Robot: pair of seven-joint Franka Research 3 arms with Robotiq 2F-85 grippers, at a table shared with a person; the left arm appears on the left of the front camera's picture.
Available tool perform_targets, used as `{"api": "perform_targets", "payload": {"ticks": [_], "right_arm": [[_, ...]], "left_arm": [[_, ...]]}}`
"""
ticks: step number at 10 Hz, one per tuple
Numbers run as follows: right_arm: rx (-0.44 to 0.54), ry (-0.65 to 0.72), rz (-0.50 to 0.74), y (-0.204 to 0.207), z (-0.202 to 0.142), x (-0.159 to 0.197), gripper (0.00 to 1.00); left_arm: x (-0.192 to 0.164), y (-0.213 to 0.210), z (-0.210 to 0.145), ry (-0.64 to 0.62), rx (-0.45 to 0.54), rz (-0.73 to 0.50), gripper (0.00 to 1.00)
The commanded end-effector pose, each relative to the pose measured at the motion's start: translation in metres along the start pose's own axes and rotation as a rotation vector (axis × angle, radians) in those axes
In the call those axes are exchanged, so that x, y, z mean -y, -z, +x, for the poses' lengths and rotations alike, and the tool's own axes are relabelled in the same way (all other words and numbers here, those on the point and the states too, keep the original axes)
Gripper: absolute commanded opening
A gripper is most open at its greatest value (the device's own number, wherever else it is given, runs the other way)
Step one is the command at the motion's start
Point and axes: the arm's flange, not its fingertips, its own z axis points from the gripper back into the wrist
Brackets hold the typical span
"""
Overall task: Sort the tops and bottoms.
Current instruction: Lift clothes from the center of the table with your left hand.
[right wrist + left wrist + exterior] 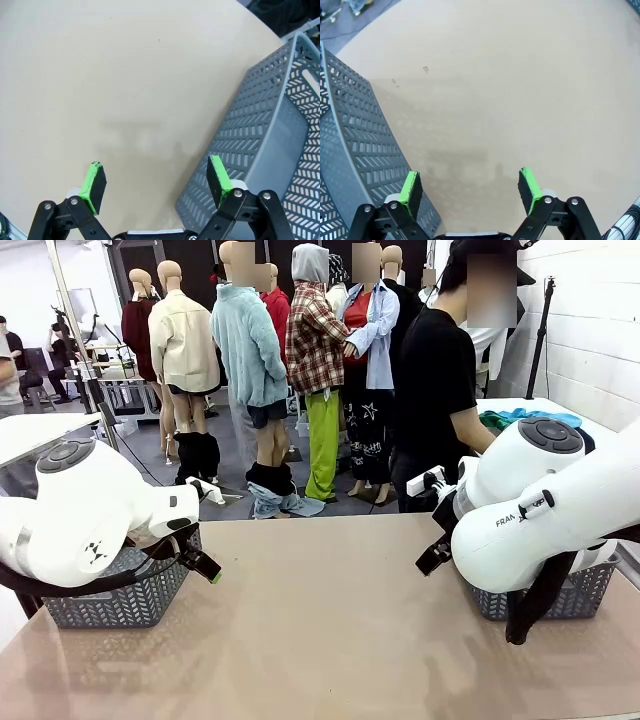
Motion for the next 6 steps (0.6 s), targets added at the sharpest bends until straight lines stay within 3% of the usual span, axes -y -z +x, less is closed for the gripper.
{"api": "perform_targets", "payload": {"ticks": [1, 6], "right_arm": [[0.0, 0.0, 0.0, 0.0, 0.0, 0.0, 1.0], [0.0, 0.0, 0.0, 0.0, 0.0, 0.0, 1.0]], "left_arm": [[-0.0016, 0.0, -0.0004, -0.004, 0.0, 0.0, 1.0], [0.0, 0.0, 0.0, 0.0, 0.0, 0.0, 1.0]]}}
